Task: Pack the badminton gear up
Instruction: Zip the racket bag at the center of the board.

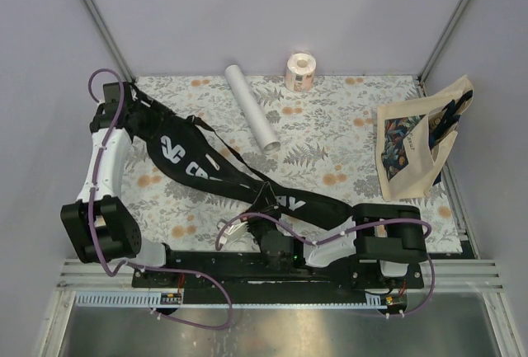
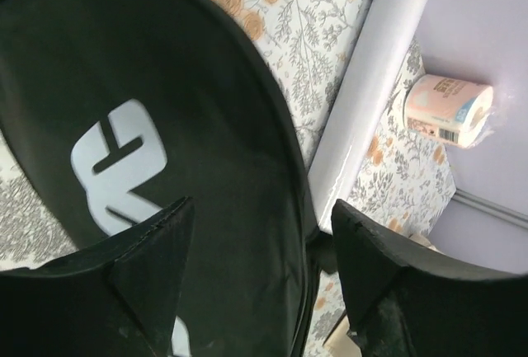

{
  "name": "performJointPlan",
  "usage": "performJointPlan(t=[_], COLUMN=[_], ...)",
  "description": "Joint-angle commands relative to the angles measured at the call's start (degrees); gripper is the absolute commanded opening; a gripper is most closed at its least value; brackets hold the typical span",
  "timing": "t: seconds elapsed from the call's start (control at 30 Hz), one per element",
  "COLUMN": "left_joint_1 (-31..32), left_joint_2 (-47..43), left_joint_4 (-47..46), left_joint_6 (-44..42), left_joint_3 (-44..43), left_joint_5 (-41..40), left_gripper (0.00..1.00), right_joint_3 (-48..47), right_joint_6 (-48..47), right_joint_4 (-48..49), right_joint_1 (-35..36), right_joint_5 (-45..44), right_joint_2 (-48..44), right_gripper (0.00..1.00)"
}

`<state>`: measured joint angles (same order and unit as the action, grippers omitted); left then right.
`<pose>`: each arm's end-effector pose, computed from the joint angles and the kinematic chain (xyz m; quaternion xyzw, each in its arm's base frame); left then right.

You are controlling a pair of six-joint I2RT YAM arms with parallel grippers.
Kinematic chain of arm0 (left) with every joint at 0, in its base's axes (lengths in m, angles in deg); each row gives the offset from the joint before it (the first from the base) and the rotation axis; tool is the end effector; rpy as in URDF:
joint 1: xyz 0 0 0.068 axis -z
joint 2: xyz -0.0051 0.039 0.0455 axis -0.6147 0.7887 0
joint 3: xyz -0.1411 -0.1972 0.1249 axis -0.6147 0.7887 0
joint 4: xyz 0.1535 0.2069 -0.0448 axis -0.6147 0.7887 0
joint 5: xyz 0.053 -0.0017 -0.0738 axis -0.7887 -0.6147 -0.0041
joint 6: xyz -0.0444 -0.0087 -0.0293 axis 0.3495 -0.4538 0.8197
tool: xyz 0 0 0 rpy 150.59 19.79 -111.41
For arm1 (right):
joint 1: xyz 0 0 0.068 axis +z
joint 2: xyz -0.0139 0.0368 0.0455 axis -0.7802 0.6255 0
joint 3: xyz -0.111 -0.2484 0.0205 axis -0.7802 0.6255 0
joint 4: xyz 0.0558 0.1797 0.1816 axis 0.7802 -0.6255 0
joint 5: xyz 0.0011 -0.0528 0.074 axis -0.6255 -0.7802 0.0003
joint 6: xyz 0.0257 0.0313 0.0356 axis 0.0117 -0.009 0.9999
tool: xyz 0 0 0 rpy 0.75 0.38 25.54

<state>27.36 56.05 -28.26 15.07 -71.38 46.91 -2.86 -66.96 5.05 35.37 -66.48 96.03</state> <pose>0.3162 0.0516 0.3200 -0.4381 0.8130 -0.2187 0.3151 0.0518 0.3249 0.1911 -0.5767 0.4015 -0.4165 0.5768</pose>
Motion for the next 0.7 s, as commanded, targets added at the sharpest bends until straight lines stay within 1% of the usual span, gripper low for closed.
performJointPlan(t=[0.0, 0.1, 0.17, 0.23, 0.33, 0.43, 0.57, 0.67], left_joint_1=[-0.24, -1.99, -3.58, -3.76, -3.85, -3.85, -3.85, -3.85], left_joint_2=[-7.99, -8.09, -6.34, -5.02, -4.31, -3.79, -2.12, -0.36], left_joint_4=[1.51, 1.68, 3.87, 7.99, 10.64, 10.56, 11.87, 12.23], left_joint_6=[0.7, 0.43, 1.4, 3.59, 6.93, 9.92, 11.15, 12.56], left_joint_3=[5.13, 7.08, 4.37, -0.1, -5.39, -6.63, -7.6, -6.9], left_joint_5=[-3.35, -2.57, -1.68, -2.73, -3.97, -3.1, -2.83, -0.38], left_gripper=[0.69, 0.7, 0.7, 0.7, 0.73, 0.73, 0.73, 0.7], right_joint_3=[-1.19, -1.01, -0.75, -0.84, -0.92, -1.28, -0.92, -0.31], right_joint_6=[-8.02, -7.93, -8.19, -8.98, -9.07, -9.16, -9.51, -10.74], right_joint_4=[19.5, 20.03, 20.29, 21.26, 21.44, 21.44, 21.35, 22.58], right_joint_1=[1.41, 2.38, 2.56, 2.64, 2.99, 3.44, 4.4, 4.93], right_joint_5=[-2.98, -2.72, -2.28, -1.84, -1.31, -1.31, -1.14, -1.05], right_joint_2=[-0.03, -0.03, 0.23, 0.5, 0.5, 0.5, 0.5, 0.76], right_gripper=[0.0, 0.0, 0.0, 0.0, 0.0, 0.0, 0.0, 0.0])
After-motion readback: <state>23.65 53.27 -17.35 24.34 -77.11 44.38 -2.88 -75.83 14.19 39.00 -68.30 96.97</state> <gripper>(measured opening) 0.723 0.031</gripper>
